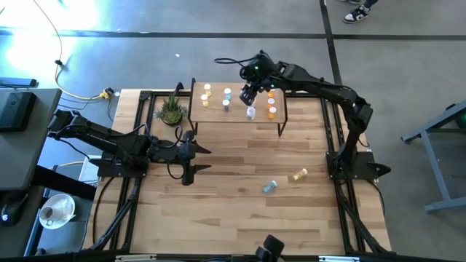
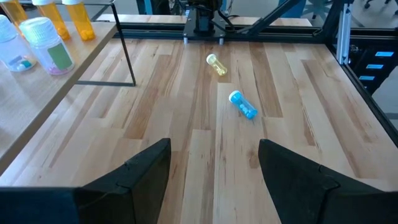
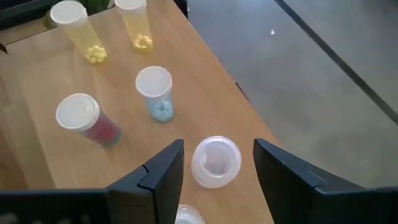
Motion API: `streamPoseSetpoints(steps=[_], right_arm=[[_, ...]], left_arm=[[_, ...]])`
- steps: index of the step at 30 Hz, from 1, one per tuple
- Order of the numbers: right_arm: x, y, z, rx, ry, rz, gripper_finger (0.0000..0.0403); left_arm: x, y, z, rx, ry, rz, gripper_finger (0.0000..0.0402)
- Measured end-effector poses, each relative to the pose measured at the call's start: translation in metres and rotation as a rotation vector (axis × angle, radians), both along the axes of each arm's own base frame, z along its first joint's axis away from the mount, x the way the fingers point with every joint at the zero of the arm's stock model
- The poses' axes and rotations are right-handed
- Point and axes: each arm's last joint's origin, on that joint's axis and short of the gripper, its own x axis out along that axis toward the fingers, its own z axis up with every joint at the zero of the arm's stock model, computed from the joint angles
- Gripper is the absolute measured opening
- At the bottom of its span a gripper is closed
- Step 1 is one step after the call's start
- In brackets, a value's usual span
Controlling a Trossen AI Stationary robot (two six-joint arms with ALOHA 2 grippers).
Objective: Pick and place medicine bottles onto shelf by color
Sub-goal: Adjust the top transparent pill bottle on the shelf to align with the others
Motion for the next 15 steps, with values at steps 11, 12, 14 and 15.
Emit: streamPoseSetpoints(steps=[11,12,14,15], right_arm=[[-0.005,-0.016,-0.006,-0.001,0.009,-0.046,0.0233],[-0.005,-0.017,-0.006,0.009,0.006,-0.039,0.0237],[-0.005,-0.018,-0.007,0.015,0.006,-0.038,0.024],[-0.005,-0.018,-0.007,0.015,0.006,-0.037,0.024]], left_arm=[[0.0,0.0,0.0,0.0,0.0,0.0,0.0231],[0.0,0.0,0.0,0.001,0.0,0.0,0.0231],[0.0,0.0,0.0,0.001,0.0,0.0,0.0231],[0.0,0.0,0.0,0.001,0.0,0.0,0.0231]])
